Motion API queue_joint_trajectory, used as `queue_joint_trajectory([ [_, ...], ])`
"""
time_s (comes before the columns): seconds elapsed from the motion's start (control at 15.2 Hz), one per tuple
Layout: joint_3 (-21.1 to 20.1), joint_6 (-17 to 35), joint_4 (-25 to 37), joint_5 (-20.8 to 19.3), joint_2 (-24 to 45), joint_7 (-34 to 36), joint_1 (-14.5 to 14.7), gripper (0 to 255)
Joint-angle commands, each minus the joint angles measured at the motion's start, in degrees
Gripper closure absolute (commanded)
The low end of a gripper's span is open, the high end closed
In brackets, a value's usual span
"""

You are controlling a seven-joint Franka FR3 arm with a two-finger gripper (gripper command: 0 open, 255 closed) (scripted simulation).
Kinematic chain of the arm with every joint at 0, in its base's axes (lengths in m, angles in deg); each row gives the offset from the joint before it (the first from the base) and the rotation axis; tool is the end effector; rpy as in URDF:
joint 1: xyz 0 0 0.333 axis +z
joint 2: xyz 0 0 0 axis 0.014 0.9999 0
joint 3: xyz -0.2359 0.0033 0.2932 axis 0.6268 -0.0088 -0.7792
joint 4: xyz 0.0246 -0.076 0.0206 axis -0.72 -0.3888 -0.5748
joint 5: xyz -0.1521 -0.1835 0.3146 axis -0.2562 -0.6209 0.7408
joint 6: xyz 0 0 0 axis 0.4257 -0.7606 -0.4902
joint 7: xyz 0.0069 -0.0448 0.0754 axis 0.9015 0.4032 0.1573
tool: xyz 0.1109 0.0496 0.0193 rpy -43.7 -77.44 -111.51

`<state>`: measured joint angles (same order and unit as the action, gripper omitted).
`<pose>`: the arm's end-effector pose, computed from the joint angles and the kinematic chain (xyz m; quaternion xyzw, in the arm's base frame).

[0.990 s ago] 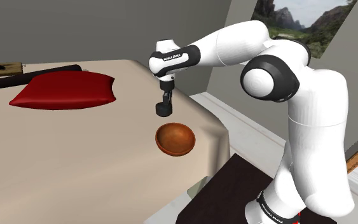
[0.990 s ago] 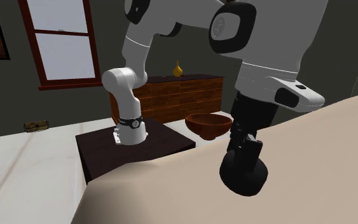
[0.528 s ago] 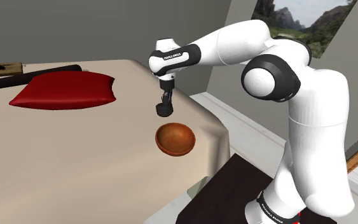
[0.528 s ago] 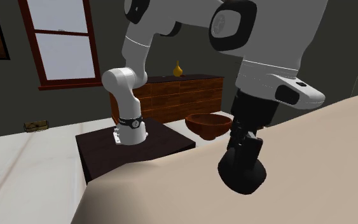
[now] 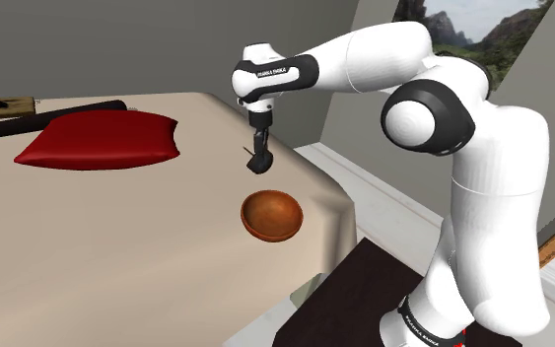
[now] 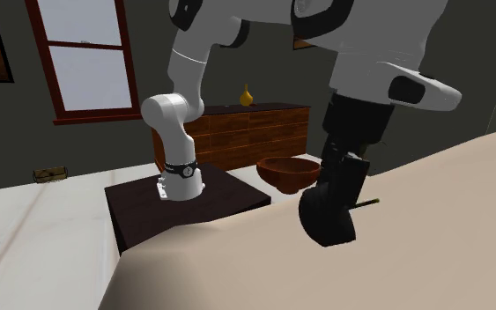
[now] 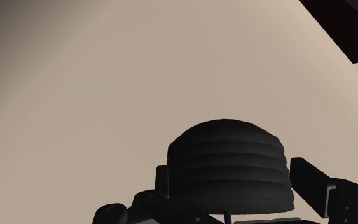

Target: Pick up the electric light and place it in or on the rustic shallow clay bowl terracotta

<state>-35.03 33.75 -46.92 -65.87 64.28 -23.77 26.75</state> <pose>0.6747 0.0051 0.4417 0.9409 0.3263 -0.0908 0.0065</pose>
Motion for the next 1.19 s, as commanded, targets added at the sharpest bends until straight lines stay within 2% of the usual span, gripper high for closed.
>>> queue_joint_trajectory([
  [0.0,0.1,-1.4,1.2,-0.2,-0.3,0.1,0.0,255],
  [1.12,0.7,-14.1,13.1,-0.9,-1.3,0.1,-1.1,255],
])
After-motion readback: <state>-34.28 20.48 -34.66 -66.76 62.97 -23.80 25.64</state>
